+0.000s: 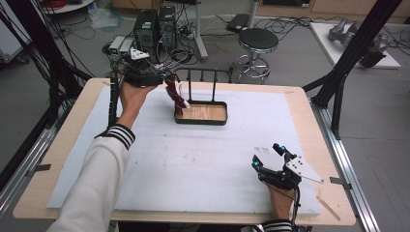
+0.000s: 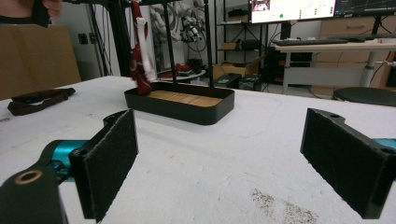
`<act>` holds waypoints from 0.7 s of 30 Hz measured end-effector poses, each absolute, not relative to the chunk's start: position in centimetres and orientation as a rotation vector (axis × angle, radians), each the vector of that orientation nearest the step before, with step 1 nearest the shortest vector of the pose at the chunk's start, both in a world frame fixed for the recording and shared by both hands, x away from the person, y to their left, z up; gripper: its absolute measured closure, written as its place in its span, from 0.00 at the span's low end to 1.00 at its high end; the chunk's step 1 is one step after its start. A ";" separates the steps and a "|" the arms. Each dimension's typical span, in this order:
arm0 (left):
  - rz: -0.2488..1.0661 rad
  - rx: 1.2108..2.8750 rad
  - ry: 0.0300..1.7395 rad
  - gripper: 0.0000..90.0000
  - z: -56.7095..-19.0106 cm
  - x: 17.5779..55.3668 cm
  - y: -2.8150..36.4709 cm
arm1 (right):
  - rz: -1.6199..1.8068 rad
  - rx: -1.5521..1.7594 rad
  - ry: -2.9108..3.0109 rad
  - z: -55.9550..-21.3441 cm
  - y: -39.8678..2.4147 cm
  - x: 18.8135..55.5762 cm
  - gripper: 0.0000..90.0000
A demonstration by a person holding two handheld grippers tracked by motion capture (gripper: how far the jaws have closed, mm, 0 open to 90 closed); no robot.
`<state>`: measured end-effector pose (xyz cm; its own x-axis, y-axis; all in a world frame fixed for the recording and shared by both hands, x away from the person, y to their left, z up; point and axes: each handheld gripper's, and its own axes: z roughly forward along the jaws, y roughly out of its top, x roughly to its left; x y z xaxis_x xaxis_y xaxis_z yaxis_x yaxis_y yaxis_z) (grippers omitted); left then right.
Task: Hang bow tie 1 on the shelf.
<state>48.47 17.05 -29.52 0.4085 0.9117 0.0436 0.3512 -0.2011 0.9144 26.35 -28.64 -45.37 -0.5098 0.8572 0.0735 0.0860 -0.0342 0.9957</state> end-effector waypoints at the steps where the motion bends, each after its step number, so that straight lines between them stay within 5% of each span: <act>1: 0.764 1.763 1.095 0.22 -29.5 48.5 17.2 | 1.604 1.004 1.629 -45.4 -28.7 26.4 0.11; 21: 0.698 1.631 0.910 0.19 -29.2 44.3 21.2 | 1.594 1.002 1.635 -45.4 -28.6 26.4 0.11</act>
